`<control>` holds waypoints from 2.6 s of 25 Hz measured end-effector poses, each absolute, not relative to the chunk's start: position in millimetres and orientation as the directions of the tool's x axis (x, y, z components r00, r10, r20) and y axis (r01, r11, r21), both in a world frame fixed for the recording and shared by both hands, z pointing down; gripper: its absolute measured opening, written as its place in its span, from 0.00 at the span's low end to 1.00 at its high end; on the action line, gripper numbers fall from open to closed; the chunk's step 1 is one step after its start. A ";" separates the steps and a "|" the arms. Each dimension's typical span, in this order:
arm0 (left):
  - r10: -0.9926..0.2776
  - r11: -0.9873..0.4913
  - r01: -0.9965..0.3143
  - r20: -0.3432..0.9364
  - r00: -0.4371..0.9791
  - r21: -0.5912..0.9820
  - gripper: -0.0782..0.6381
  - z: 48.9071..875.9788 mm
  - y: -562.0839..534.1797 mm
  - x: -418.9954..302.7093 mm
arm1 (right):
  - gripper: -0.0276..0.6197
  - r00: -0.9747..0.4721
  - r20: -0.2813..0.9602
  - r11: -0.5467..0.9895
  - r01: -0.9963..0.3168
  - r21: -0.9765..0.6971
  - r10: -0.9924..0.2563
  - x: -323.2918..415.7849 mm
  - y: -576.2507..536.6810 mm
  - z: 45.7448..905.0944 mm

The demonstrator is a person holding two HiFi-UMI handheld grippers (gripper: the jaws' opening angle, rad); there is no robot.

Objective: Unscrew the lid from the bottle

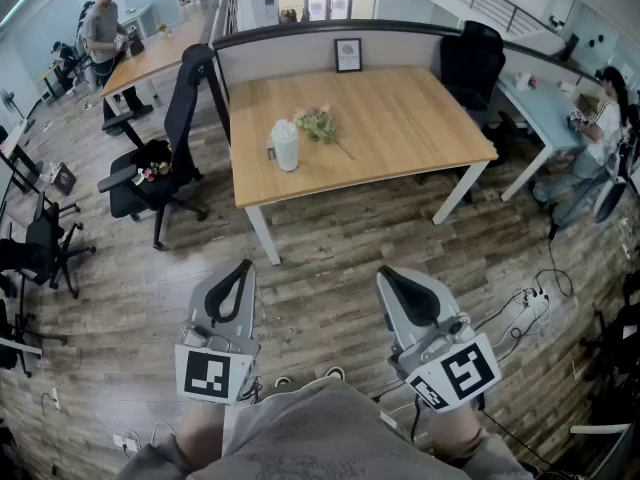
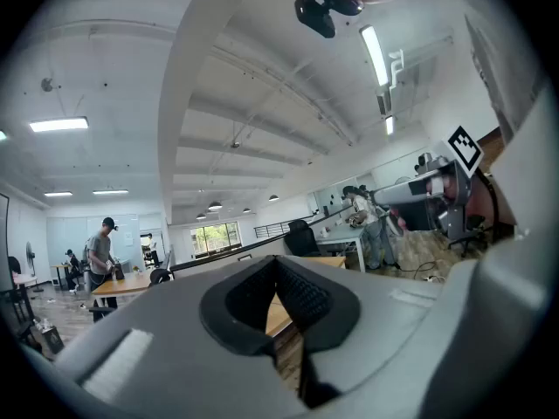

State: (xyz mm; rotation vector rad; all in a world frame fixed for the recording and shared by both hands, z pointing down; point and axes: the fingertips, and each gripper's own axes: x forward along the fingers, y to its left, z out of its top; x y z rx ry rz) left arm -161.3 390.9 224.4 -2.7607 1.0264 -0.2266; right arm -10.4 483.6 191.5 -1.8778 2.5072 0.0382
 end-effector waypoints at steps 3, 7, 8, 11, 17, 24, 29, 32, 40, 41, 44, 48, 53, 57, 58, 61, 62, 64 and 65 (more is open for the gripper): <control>-0.659 -0.744 -0.631 0.086 0.747 -0.220 0.11 226.3 396.0 -161.0 | 0.06 -0.272 -0.035 0.273 -0.961 -0.037 -0.962 -5.2 488.3 191.8; -0.657 -0.746 -0.630 0.083 0.750 -0.216 0.11 226.1 398.5 -156.8 | 0.06 -0.272 -0.030 0.273 -0.962 -0.028 -0.962 -1.3 491.2 194.0; -0.653 -0.747 -0.627 0.061 0.755 -0.222 0.11 223.8 398.2 -155.1 | 0.06 -0.274 -0.029 0.275 -0.961 -0.026 -0.961 -0.7 491.2 194.9; -0.644 -0.746 -0.629 -0.002 0.765 -0.219 0.11 218.4 398.4 -151.2 | 0.06 -0.278 -0.025 0.279 -0.960 -0.021 -0.960 2.0 492.4 198.4; -0.685 -0.713 -0.671 0.000 0.728 -0.204 0.12 220.5 399.6 -150.0 | 0.07 -0.335 0.007 0.335 -0.942 -0.011 -0.942 -0.5 497.2 210.0; -0.686 -0.714 -0.664 0.033 0.727 -0.222 0.58 229.1 403.2 -135.8 | 0.48 -0.280 -0.027 0.281 -0.959 -0.045 -0.960 20.0 500.9 211.8; -0.690 -0.714 -0.666 0.052 0.722 -0.219 0.58 235.5 395.3 -133.7 | 0.47 -0.307 -0.007 0.307 -0.950 -0.060 -0.952 18.9 491.4 221.3; -0.695 -0.712 -0.671 0.065 0.716 -0.208 0.58 242.1 381.3 -135.0 | 0.47 -0.313 0.010 0.312 -0.948 -0.061 -0.950 18.0 476.8 227.1; -0.687 -0.724 -0.669 0.093 0.721 -0.165 0.59 256.0 315.5 -120.8 | 0.47 -0.304 0.050 0.301 -0.952 -0.057 -0.951 31.0 415.1 236.8; -0.687 -0.725 -0.669 0.101 0.720 -0.167 0.59 258.3 304.3 -117.9 | 0.47 -0.301 0.056 0.298 -0.953 -0.056 -0.952 33.9 404.8 237.6; -0.684 -0.728 -0.665 0.122 0.719 -0.164 0.59 263.7 270.7 -108.0 | 0.47 -0.299 0.073 0.295 -0.954 -0.063 -0.952 42.7 371.3 239.6; -0.685 -0.729 -0.667 0.138 0.716 -0.156 0.59 266.2 222.2 -103.6 | 0.47 -0.288 0.087 0.280 -0.956 -0.091 -0.954 48.2 319.4 241.1; -0.680 -0.733 -0.660 0.158 0.716 -0.166 0.59 274.7 156.6 -105.6 | 0.47 -0.289 0.115 0.278 -0.955 -0.103 -0.950 44.7 251.0 245.9; -0.674 -0.738 -0.655 0.174 0.718 -0.161 0.59 278.3 106.5 -110.9 | 0.47 -0.299 0.144 0.286 -0.953 -0.104 -0.943 38.4 199.4 248.1; -0.673 -0.740 -0.653 0.177 0.719 -0.159 0.59 279.0 95.6 -112.4 | 0.47 -0.298 0.148 0.284 -0.953 -0.106 -0.943 37.3 187.8 248.6; -0.665 -0.747 -0.647 0.179 0.725 -0.156 0.59 282.8 68.6 -115.5 | 0.47 -0.300 0.158 0.287 -0.953 -0.101 -0.941 31.8 158.0 250.3; -0.662 -0.750 -0.643 0.179 0.728 -0.156 0.59 283.8 61.5 -115.7 | 0.47 -0.304 0.161 0.291 -0.952 -0.097 -0.939 29.7 150.1 250.9; -0.654 -0.756 -0.635 0.183 0.734 -0.157 0.59 285.6 49.9 -115.1 | 0.47 -0.313 0.174 0.301 -0.949 -0.090 -0.934 25.5 137.4 253.9; -0.649 -0.761 -0.631 0.190 0.737 -0.149 0.59 287.3 45.6 -114.5 | 0.47 -0.319 0.184 0.308 -0.947 -0.088 -0.930 23.6 132.4 256.7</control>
